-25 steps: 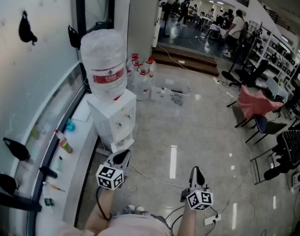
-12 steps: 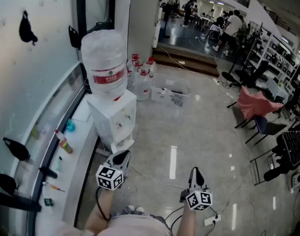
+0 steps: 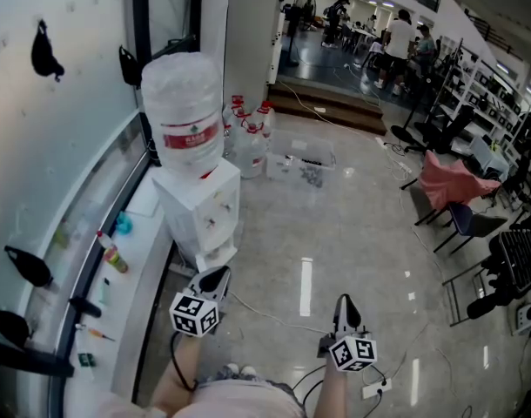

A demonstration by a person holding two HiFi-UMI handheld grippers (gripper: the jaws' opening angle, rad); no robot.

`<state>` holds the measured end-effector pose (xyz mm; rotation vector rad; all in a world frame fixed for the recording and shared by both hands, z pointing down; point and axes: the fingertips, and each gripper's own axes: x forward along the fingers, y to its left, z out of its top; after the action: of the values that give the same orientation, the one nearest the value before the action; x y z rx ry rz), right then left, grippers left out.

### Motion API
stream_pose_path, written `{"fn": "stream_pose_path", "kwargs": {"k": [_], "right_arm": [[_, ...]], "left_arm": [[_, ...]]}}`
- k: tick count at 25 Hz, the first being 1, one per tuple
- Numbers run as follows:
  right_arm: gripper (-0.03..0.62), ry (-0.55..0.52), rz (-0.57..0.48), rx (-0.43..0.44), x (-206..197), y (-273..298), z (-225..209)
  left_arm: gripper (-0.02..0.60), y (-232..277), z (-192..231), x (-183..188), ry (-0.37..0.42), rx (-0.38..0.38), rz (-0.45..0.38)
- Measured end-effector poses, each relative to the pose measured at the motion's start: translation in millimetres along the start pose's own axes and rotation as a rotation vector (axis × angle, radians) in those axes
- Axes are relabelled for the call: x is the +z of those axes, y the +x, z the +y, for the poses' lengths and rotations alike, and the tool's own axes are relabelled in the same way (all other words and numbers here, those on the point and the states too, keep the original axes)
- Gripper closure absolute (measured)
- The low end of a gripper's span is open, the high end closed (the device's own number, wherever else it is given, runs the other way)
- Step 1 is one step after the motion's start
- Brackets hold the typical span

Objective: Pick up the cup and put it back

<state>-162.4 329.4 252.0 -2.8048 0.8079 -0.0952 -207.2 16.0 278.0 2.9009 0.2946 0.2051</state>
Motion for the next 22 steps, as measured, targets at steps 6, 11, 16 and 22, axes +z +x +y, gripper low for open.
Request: {"fn": "stream_pose_path", "kwargs": {"k": [6,11,16,22], "right_arm": [[0.577,0.006,0.007,0.001,-0.6,0.4,-0.6],[0.577,0.011,0.015,0.003,-5.6,1.0,1.2],[0.577,0.016,0.018,0.002,-9.0,2.6,2.9],[0.577,0.022,0.029,0.008,-13.6,4.9,13.0]], "left_arm": [[0.554,-1.0,-2.3,2.1,-0.014,-0.022,-0.019],[0.546,-3.4,1.7,3.4,-0.016,-0.023,-0.03],[0.372,-5.1,3.8,2.9,-0.014,-0.041,-0.033],[0.221,-16.3,1.1,17.1,-0.034,-0.091,-0.13]]}}
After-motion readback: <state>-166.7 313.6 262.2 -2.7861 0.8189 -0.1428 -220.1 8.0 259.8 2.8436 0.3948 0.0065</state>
